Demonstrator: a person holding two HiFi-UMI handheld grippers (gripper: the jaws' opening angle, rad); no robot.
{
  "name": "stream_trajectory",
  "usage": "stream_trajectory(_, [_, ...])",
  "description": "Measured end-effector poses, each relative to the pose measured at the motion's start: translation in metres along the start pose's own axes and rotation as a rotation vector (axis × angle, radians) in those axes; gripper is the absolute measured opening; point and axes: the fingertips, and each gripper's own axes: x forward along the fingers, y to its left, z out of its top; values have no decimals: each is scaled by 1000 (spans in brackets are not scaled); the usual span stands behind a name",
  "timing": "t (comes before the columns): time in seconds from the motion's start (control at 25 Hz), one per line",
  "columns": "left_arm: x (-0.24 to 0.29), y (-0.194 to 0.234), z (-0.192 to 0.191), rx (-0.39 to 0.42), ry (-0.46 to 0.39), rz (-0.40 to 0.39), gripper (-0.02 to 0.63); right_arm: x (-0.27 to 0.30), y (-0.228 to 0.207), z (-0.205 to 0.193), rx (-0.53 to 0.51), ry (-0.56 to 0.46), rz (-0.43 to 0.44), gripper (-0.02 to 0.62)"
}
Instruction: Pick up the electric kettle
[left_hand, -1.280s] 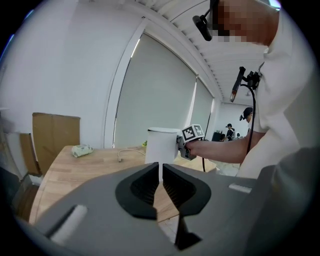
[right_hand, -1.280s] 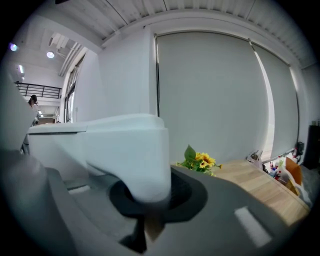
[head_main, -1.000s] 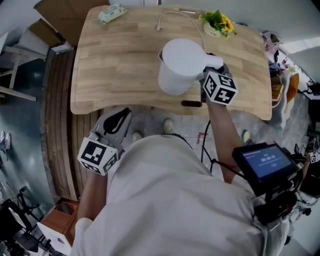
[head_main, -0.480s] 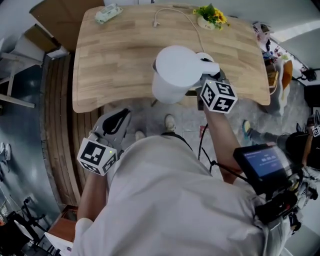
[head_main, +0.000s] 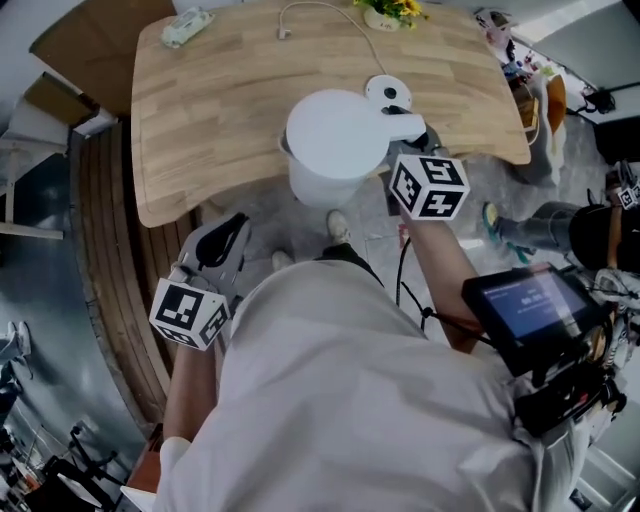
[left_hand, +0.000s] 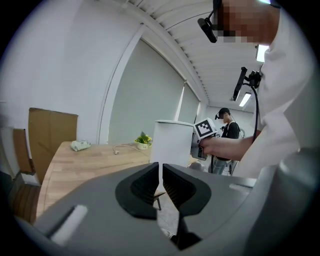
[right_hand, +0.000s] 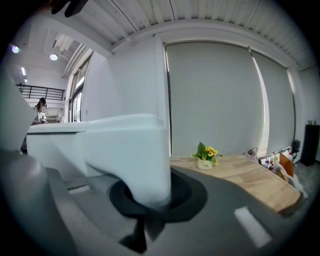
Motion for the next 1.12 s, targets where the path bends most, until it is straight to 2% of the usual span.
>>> stream_trajectory(0.48, [-17,-12,-12,21,7,-38,31,-45,27,-12,-5,2,5,44])
stream_trajectory(1.12, [-16,-11,-14,19,23,-71,31,-54,45,-8,-10,-3,24,44])
